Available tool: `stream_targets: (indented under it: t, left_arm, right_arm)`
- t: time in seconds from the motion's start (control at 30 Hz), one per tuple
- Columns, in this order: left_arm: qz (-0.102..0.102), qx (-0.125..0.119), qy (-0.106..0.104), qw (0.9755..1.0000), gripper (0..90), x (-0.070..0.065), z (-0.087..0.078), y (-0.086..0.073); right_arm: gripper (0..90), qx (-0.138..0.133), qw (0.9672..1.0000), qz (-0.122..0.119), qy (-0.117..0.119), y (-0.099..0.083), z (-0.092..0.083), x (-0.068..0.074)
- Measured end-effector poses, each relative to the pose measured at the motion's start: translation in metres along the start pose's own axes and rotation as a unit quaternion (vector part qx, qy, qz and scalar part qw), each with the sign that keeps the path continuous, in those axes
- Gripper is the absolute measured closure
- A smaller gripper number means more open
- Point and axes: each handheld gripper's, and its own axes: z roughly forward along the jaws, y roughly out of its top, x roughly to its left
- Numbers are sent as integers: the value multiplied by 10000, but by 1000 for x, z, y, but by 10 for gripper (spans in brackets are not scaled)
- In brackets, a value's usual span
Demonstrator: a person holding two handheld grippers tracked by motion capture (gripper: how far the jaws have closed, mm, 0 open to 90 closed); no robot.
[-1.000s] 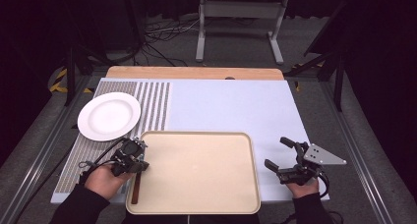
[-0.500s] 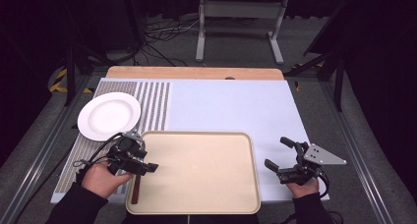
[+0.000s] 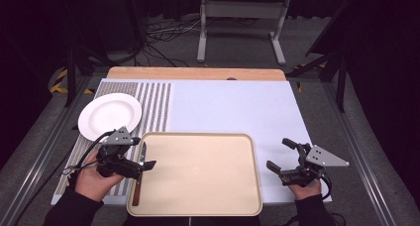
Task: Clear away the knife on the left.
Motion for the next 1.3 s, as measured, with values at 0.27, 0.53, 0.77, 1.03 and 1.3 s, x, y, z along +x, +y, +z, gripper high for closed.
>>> stream_targets:
  t: [0.27,0.53,0.77,1.03,1.3]
  left_arm:
    - [267,-476,238,9982,15,5,-8,-12]
    - [581,-1256,229,9901,10,8,-21,-27]
    - [275,-1854,215,9821,1,16,-36,-47]
    - [175,-2348,225,9716,1,28,-52,-73]
    - [-1,-2378,360,9706,1,41,-61,-103]
  right_arm:
    - [6,-9,10000,-1,-4,0,0,0]
    - [6,-16,10000,-14,0,0,0,0]
    - [6,-17,10000,-24,5,0,0,1]
    - [6,-7,10000,-28,2,0,0,1]
    - [6,-2,10000,-40,17,0,1,1]
